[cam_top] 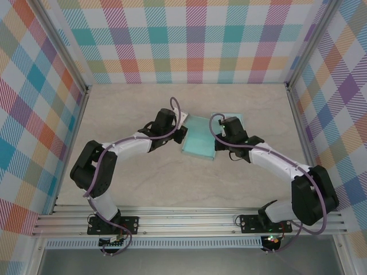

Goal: Fold the paper box

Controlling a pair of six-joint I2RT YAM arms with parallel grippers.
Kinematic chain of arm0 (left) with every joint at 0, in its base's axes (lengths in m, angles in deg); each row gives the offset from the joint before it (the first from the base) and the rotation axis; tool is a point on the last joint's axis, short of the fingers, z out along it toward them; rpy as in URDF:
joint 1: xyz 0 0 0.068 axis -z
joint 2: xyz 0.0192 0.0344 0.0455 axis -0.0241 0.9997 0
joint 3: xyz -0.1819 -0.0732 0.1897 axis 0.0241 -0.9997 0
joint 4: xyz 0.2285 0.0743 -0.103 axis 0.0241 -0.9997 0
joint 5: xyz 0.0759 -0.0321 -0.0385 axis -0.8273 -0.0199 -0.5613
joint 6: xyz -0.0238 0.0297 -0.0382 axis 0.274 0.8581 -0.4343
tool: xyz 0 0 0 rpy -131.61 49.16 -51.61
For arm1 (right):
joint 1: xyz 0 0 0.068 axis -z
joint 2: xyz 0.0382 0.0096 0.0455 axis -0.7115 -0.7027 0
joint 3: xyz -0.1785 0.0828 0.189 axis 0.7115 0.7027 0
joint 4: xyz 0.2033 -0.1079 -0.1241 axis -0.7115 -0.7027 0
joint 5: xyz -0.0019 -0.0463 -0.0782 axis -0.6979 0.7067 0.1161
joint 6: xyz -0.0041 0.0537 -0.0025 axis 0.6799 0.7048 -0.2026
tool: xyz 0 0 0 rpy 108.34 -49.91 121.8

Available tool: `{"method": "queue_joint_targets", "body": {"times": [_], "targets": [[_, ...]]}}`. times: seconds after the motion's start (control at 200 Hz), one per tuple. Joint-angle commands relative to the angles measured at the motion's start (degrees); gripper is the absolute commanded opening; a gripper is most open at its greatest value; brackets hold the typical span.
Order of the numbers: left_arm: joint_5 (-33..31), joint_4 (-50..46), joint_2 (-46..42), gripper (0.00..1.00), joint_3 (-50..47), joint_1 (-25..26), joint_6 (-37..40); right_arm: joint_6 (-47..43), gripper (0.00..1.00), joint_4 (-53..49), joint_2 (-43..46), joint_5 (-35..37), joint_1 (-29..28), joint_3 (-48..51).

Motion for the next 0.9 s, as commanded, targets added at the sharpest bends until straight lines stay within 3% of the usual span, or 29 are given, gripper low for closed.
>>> {"method": "queue_joint_targets", "body": {"times": [0.0, 0.355, 0.895], "targets": [[-3.0, 7.4, -2.6, 0.0, -1.8, 2.0, -9.4, 1.8, 0.0, 5.9, -2.6, -0.2, -1.2, -3.1], [-9.1, 9.9, -3.0, 0.0, -5.1, 4.2, -15.2, 2.2, 0.0, 10.3, -9.1, -0.2, -3.5, -5.7], [-20.1, 12.9, -2.2, 0.0, -9.6, 10.5, -25.6, 2.1, 0.0, 12.3, -6.8, 1.4, -5.4, 0.0]]}}
